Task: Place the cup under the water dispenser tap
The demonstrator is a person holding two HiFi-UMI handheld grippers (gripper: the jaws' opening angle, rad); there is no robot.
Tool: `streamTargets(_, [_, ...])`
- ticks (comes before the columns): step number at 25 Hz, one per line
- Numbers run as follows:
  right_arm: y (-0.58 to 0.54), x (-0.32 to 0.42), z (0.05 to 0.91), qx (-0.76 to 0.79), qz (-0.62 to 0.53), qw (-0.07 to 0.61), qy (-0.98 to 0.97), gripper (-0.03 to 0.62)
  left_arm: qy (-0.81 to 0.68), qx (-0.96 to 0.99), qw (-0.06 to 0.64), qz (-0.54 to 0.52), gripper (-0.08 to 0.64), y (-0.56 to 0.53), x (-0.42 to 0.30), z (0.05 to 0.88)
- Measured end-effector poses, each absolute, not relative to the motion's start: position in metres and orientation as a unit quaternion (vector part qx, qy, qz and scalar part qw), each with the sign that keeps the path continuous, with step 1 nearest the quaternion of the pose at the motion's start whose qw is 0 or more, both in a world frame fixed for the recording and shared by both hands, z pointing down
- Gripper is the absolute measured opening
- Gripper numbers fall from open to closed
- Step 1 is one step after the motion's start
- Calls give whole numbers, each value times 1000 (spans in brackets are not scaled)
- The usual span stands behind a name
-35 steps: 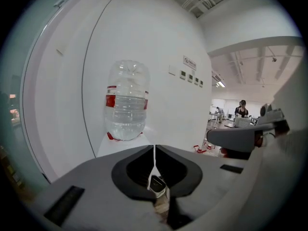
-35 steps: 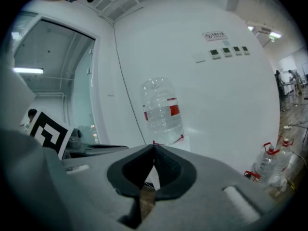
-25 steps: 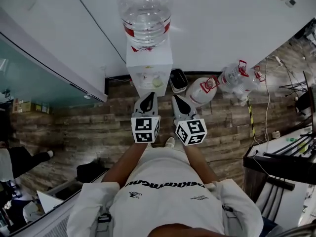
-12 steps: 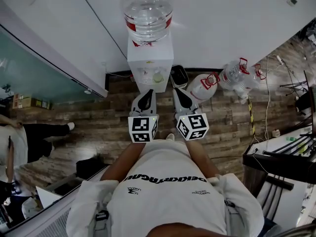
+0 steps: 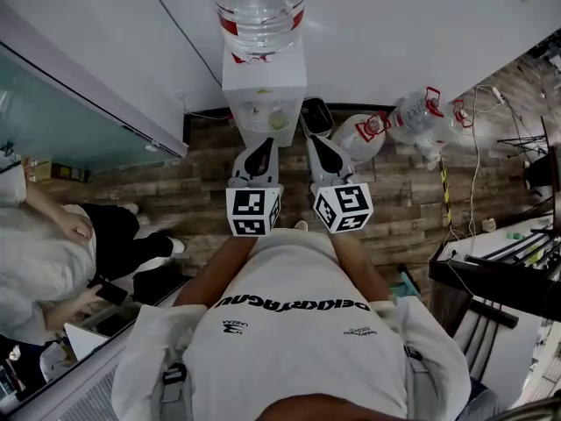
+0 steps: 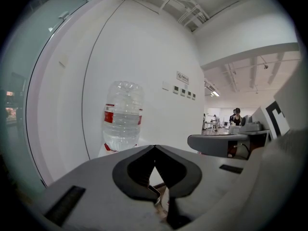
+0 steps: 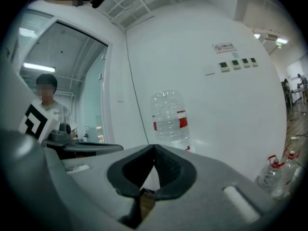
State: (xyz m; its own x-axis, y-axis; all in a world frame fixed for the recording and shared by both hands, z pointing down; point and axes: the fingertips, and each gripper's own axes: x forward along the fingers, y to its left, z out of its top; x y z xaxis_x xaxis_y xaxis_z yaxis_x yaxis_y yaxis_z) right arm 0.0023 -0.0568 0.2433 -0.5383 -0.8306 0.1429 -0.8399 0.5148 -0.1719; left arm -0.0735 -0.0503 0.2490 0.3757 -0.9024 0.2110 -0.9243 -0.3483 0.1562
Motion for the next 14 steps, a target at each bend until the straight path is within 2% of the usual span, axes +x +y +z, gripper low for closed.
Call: streamTargets(14, [-64, 8, 252, 483, 110, 18, -868, -3, -552, 823, 130, 39, -2, -58, -70, 257])
